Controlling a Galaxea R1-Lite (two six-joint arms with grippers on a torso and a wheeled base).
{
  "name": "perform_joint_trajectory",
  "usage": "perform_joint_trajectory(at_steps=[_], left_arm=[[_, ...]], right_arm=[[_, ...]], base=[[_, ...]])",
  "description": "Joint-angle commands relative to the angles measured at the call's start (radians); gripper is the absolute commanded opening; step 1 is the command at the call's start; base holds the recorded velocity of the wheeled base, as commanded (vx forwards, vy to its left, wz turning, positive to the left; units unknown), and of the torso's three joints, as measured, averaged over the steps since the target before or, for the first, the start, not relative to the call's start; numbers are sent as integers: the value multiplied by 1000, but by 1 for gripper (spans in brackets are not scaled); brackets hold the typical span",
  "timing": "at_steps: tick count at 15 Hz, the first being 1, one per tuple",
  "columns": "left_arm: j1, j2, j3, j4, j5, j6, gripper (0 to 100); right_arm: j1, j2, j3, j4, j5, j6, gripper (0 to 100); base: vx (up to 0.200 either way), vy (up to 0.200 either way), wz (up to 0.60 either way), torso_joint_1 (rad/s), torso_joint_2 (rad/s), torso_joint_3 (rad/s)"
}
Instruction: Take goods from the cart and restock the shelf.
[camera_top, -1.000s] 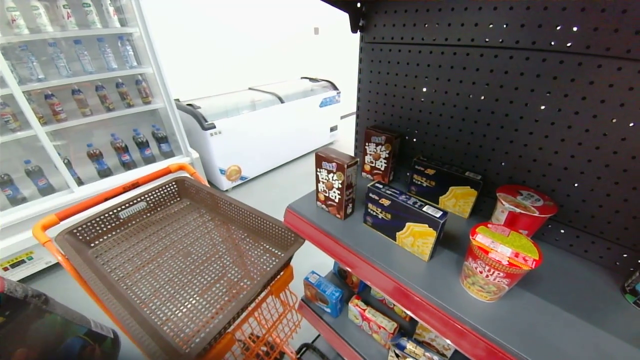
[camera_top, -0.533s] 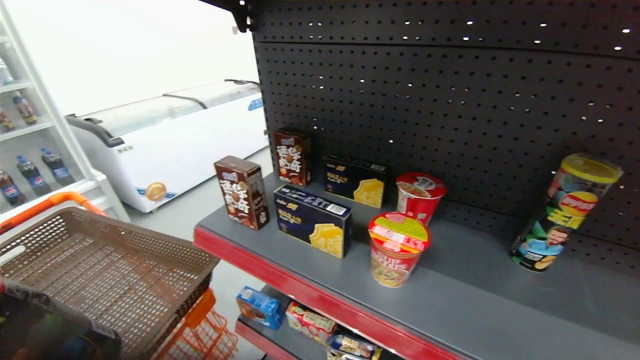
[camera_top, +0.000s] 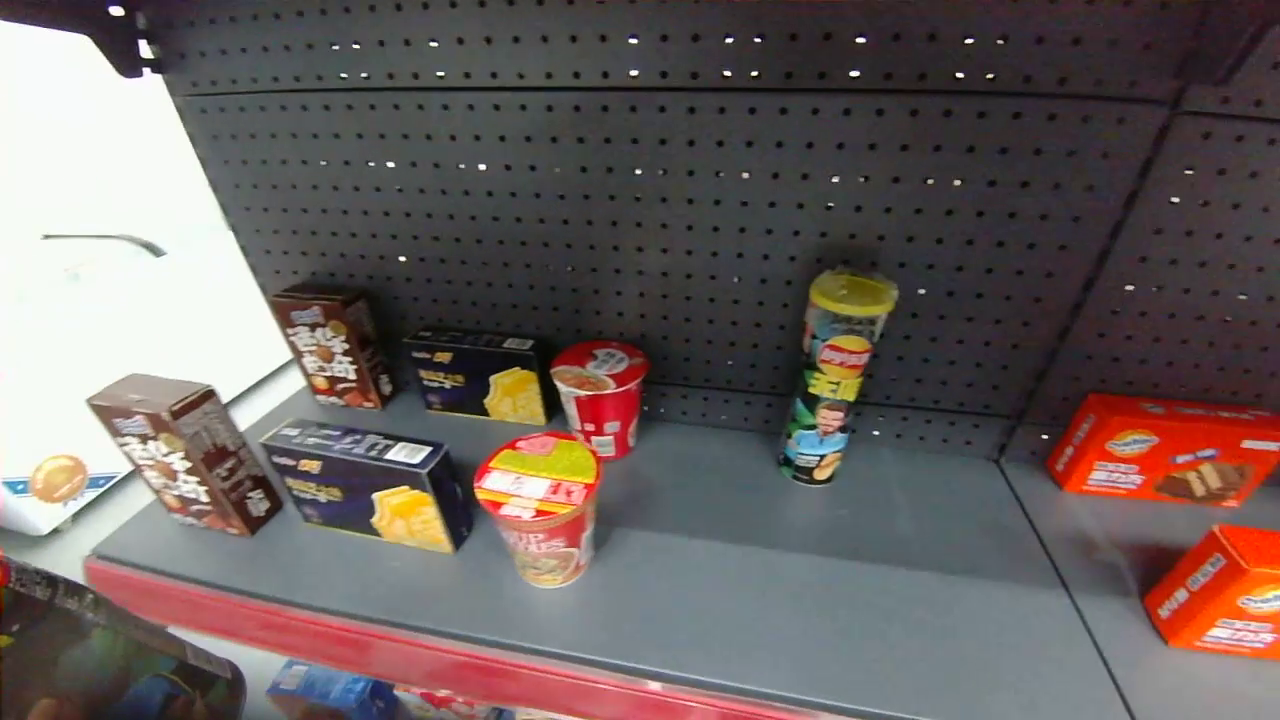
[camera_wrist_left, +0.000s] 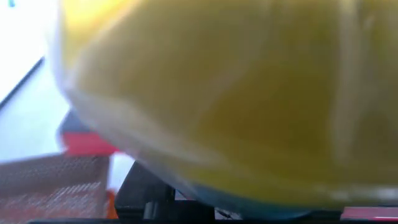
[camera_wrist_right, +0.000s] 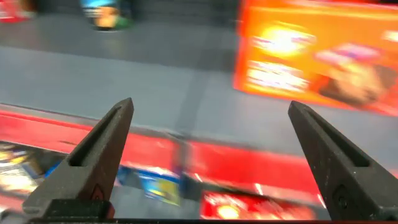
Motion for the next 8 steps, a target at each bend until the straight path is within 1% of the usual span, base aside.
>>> perform_joint_trajectory(at_steps=[1, 8], left_arm=[[0, 3, 0, 0, 0, 0, 0], [0, 0, -3, 1, 0, 2, 0]], right_arm=[[0, 0, 0, 0, 0, -1, 100], [0, 0, 0, 0, 0, -1, 100]], base=[[0, 0, -600, 7, 2, 2], [0, 0, 0, 0, 0, 0]])
